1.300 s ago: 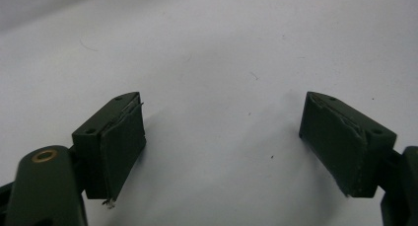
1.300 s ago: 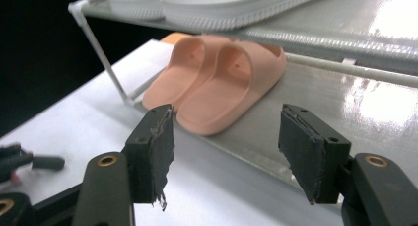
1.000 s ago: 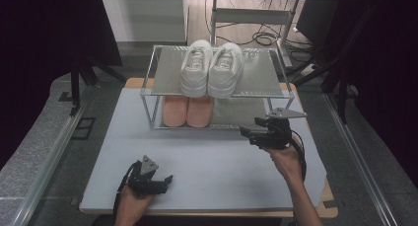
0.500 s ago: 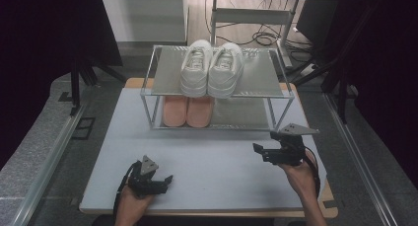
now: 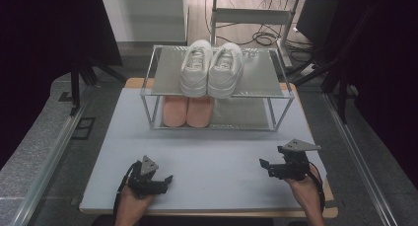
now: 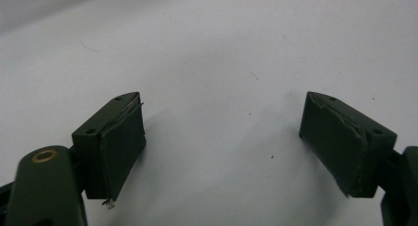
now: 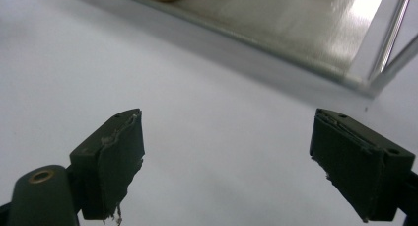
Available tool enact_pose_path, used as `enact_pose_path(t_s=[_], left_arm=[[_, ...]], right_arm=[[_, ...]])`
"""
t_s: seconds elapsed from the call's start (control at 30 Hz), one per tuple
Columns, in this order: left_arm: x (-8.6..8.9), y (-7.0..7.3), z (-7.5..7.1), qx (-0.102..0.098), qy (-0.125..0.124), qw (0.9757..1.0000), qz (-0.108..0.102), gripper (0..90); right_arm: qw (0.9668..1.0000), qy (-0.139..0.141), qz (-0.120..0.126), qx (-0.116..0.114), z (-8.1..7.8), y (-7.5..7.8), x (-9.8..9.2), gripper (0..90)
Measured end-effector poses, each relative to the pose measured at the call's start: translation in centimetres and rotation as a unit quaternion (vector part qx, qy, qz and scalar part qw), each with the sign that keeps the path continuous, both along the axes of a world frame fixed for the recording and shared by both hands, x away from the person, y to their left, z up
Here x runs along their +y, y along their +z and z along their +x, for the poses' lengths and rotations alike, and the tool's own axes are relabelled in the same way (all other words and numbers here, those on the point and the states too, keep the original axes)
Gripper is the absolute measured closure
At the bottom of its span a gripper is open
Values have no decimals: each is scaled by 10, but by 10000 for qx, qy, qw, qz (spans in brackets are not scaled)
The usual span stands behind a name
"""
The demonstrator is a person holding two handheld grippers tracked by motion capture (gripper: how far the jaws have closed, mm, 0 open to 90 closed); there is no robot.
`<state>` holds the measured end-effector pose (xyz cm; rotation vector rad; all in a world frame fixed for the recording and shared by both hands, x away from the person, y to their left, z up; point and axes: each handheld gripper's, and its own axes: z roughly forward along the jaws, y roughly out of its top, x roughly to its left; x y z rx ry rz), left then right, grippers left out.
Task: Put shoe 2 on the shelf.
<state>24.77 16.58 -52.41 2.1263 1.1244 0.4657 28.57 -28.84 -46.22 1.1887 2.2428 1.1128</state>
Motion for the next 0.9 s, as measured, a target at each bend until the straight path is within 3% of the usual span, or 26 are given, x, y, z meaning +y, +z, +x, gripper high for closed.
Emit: enact_pose_path(t_s=[0.3, 0.5, 0.6, 0.9], left_arm=[[0, 0, 0, -9, 0, 10000, 9, 172], [0, 0, 0, -10, 2, 10000, 8, 172], [0, 0, 0, -22, 2, 10000, 17, 172], [-1, 0, -1, -33, 17, 10000, -2, 172]], right_arm=[[9995, -136, -81, 259, -8, -35, -7, 94], [9985, -176, -299, 420, -11, -58, -5, 58], [9983, -182, -466, 303, -13, -59, -1, 54], [9983, -225, -460, 269, -15, -60, 0, 57]])
